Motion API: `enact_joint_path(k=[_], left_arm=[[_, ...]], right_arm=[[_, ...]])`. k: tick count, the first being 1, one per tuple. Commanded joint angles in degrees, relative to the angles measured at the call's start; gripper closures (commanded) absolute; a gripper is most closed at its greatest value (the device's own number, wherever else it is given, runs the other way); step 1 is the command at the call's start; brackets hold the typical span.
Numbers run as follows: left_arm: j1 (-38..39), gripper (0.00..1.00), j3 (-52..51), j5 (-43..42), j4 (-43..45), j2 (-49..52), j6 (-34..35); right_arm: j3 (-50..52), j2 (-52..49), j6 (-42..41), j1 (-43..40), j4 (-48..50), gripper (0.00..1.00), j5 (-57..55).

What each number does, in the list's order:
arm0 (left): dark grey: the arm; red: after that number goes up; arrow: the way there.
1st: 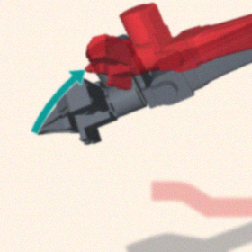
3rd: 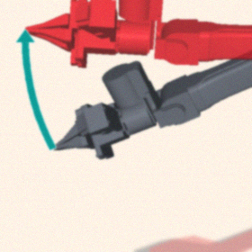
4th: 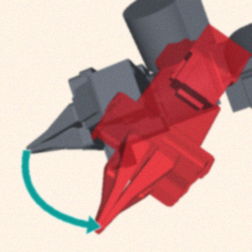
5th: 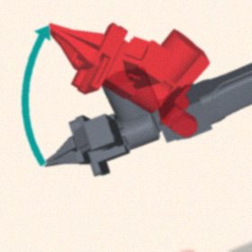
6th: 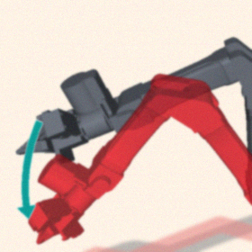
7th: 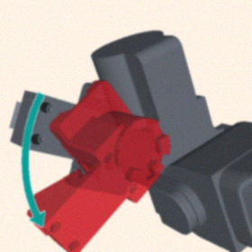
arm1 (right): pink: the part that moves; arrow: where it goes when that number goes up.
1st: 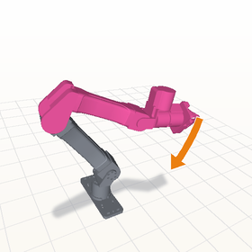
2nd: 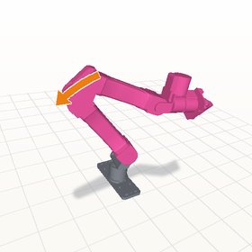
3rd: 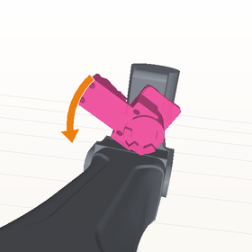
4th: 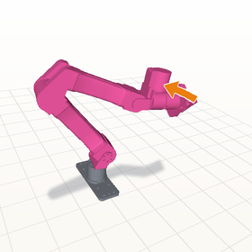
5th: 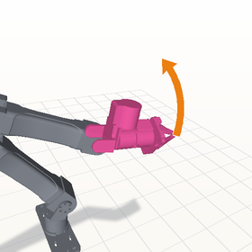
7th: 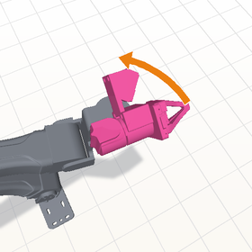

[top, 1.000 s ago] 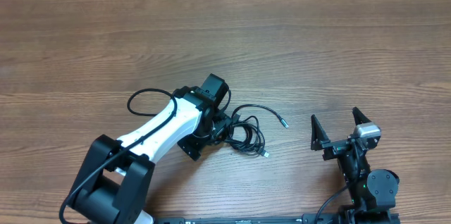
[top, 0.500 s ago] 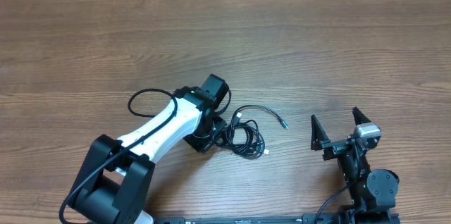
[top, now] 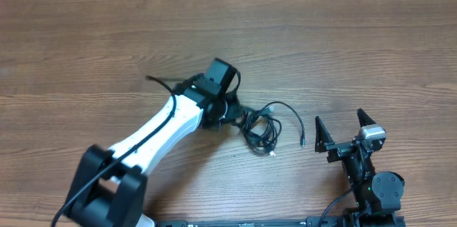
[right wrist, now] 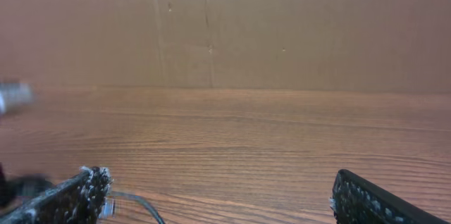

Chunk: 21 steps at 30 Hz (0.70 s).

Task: Untangle cables
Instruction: 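Close the left gripper on the cable bundle and lift it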

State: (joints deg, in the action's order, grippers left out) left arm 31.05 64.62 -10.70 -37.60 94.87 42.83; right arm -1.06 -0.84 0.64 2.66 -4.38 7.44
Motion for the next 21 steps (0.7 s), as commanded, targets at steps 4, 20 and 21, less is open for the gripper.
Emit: enact_joint_path(k=[4, 20, 21], left_arm=[[0.07, 0.96, 6.84, 0.72, 0.83, -11.19, -23.23], [0.04, 0.96, 7.28, 0.81, 0.20, -26.32, -35.32], [0.04, 0.96, 7.30, 0.81, 0.13, -26.82, -36.17]], right_arm=[[0.59, 0.66, -0.20, -0.13, 0.17, 0.00, -0.35], [0.59, 0.66, -0.20, -0.13, 0.17, 0.00, -0.35], [0.59, 0.66, -0.20, -0.13, 0.22, 0.00, -0.35]])
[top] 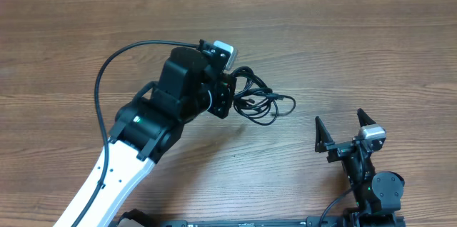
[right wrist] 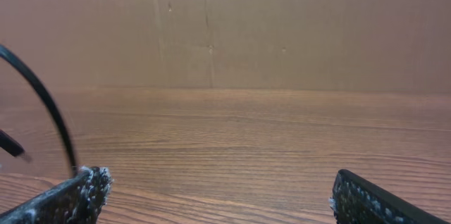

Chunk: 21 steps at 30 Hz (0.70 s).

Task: Untangle cables
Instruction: 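Close the left gripper on the cable bundle and lift it, then carry the bundle right while the right gripper reaches toward it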

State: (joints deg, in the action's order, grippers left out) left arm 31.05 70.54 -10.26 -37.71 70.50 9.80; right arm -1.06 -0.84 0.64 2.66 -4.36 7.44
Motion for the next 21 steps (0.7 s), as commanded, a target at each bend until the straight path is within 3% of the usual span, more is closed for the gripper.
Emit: enact_joint_path(k=[1, 7, 11, 15, 18, 21], left_arm=[[0.04, 0.96, 1.36, 0.37, 0.26, -2.58, -3.67], [0.07, 0.96, 1.38, 0.13, 0.55, -2.75, -2.80], [0.04, 0.96, 1.36, 1.27, 0.57, -2.75, 8.11], [0.04, 0.96, 1.36, 6.67, 0.22, -2.75, 24.30], [0.04, 0.96, 1.36, 7.02, 0.22, -2.75, 32.39], [0.07, 0.96, 1.38, 5.97, 0.33, -2.75, 34.14]], right_arm=[[0.59, 0.66, -0.20, -0.13, 0.22, 0.00, -0.35], [0.59, 0.66, -0.50, -0.09, 0.17, 0.00, -0.09], [0.59, 0.66, -5.79, -0.09, 3.58, 0.00, 5.73], [0.04, 0.66, -20.96, -0.09, 3.89, 0.00, 9.40], [-3.17, 0.66, -30.88, -0.09, -1.42, 0.00, 9.77], [-8.94, 0.66, -31.82, -0.09, -9.51, 0.00, 10.45]])
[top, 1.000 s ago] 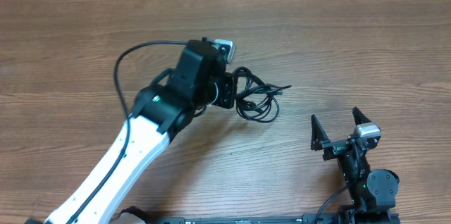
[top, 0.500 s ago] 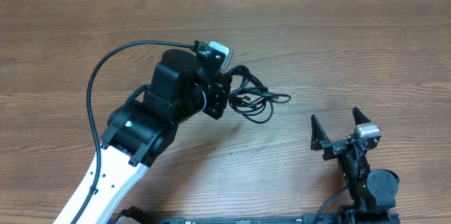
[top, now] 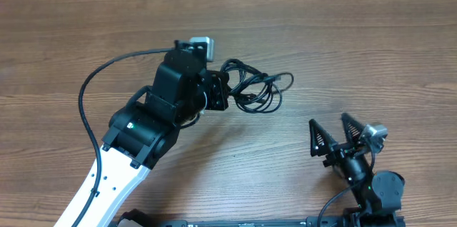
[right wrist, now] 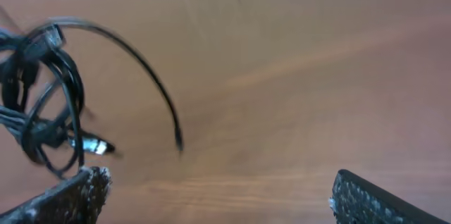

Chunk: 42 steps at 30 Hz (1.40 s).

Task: Untangle cables
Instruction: 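Carry the bundle right while the right gripper reaches toward it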

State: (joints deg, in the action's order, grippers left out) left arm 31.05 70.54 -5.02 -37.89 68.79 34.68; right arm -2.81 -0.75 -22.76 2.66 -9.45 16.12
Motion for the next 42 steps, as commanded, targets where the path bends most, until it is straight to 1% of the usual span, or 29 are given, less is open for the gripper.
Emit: enact_joint_path(k=[1, 5, 6, 7, 12, 16, 20, 24, 26, 30, 32, 34, 39, 42], left_arm=[[0.07, 0.96, 1.36, 0.70, 0.52, -1.05, 9.27], [0.11, 0.96, 1.36, -1.09, 0.44, -1.05, 9.03], [0.11, 0.96, 1.36, -2.12, 0.44, -1.05, 8.90], [0.11, 0.96, 1.36, -2.54, 0.46, -1.05, 8.50], [0.17, 0.96, 1.36, -2.62, 0.48, -1.05, 8.17], [0.17, 0.96, 1.36, -5.79, 1.40, -1.05, 8.17], [0.17, 0.96, 1.36, -11.52, 3.80, -1.03, 7.54], [0.15, 0.96, 1.36, -17.20, 7.15, -1.03, 3.89], [0.15, 0.96, 1.36, -20.72, 9.62, -1.03, 4.11], [0.15, 0.96, 1.36, -26.75, 14.43, -1.03, 5.35], [0.17, 0.96, 1.36, -27.67, 15.69, -1.03, 6.97], [0.17, 0.96, 1.36, -27.65, 15.69, -1.01, 8.83], [0.46, 0.96, 1.36, -27.58, 15.69, -0.98, 9.22], [0.98, 0.96, 1.36, -27.58, 16.06, -0.98, 9.29]], right_arm=[[-9.31, 0.57, -8.28, -0.09, -7.50, 0.00, 1.66], [-18.16, 0.37, -5.20, -0.13, -20.17, 0.00, 1.57], [-21.77, 0.11, -5.03, -0.13, -25.09, 0.00, 1.57], [-23.82, -0.15, -5.03, -0.13, -27.76, 0.00, 1.57], [-33.16, -2.51, -5.03, -0.09, -39.65, 0.00, 1.99], [-38.86, -6.29, -5.07, -0.09, -46.88, 0.00, 2.03], [-43.28, -12.50, -5.07, -0.09, -48.59, 0.00, 6.08], [-47.28, -19.80, -5.05, -0.09, -50.18, 0.00, 9.60], [-48.85, -23.82, -5.03, -0.09, -50.90, 0.00, 11.06], [-49.05, -28.94, -5.40, -0.09, -48.61, 0.00, 11.74], [-49.05, -30.97, -7.26, -0.09, -45.40, 0.00, 14.86], [-49.05, -32.00, -7.26, -0.09, -42.77, 0.00, 16.20], [-49.05, -32.22, -7.21, -0.09, -38.77, 0.00, 15.89], [-49.05, -32.22, -7.19, -0.09, -37.68, 0.00, 12.59]])
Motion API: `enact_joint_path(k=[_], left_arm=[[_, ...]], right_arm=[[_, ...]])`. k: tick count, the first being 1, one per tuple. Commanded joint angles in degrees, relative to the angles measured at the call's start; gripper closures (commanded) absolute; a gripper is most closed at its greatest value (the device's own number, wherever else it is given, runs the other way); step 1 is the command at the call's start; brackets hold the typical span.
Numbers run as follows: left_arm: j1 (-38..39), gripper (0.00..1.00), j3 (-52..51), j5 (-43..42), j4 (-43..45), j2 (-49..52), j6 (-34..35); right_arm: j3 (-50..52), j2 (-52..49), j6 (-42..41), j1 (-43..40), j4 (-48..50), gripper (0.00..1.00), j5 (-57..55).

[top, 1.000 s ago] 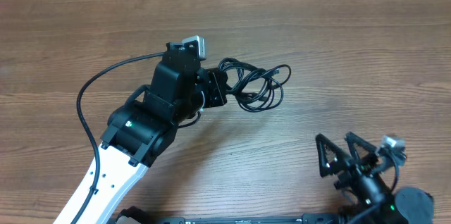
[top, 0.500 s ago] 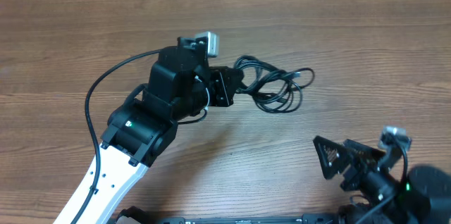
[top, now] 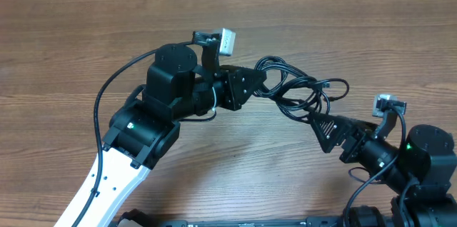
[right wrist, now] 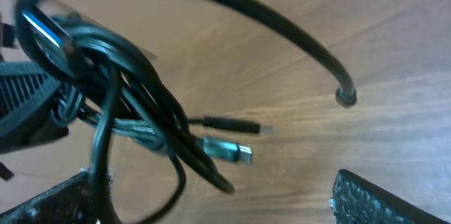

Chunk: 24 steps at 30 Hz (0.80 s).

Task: Untangle cables
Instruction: 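Carry the bundle right while the right gripper reaches toward it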

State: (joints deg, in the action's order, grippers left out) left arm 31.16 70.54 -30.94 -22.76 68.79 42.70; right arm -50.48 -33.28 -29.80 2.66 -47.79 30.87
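Observation:
A tangled bundle of black cables [top: 296, 91] hangs from my left gripper [top: 253, 84], which is shut on its left end, over the middle of the wooden table [top: 357, 27]. My right gripper [top: 320, 130] is open, its fingers pointing up-left just under the bundle's right loops. In the right wrist view the bundle [right wrist: 134, 111] fills the left half, with a silver USB plug [right wrist: 225, 150] and a loose cable end [right wrist: 345, 97] sticking out. One loop drops close to the left finger of my right gripper [right wrist: 218, 206]; nothing lies between its jaws.
A brown cardboard wall runs along the table's far edge. The left arm's own black supply cable [top: 107, 106] arcs out to its left. The right arm's base [top: 421, 155] sits at the front right.
My left gripper has carried the bundle further right. My right arm has come up from the front edge and now has its open fingers right beside the bundle's loops.
My left gripper was down at the bundle lying on the table, with the right gripper open near the front edge. Then the bundle hung in the left gripper, clear of the table. Then the right gripper had tilted towards it, and now it stands open at the bundle.

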Motion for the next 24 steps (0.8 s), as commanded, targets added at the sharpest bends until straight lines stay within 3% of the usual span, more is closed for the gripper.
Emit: enact_joint_path(k=[1, 14, 18, 24], left_arm=[[1.20, 0.96, 1.36, -1.68, 1.22, -0.96, 1.27], [9.38, 0.96, 1.36, -2.91, 4.04, -1.01, 2.47], [8.92, 0.96, 1.36, -10.16, 9.07, -1.01, 7.28], [8.00, 0.96, 1.36, -20.31, 19.54, -1.01, 13.62]], right_arm=[[-1.36, 0.31, -0.15, -0.09, 0.63, 0.00, -3.87], [-1.36, 0.31, -0.17, -0.09, -0.46, 0.00, -21.09], [-1.33, 0.31, -0.17, -0.09, -3.80, 0.00, -30.01], [-1.33, 0.31, -0.15, -0.09, -5.46, 0.00, -33.40]])
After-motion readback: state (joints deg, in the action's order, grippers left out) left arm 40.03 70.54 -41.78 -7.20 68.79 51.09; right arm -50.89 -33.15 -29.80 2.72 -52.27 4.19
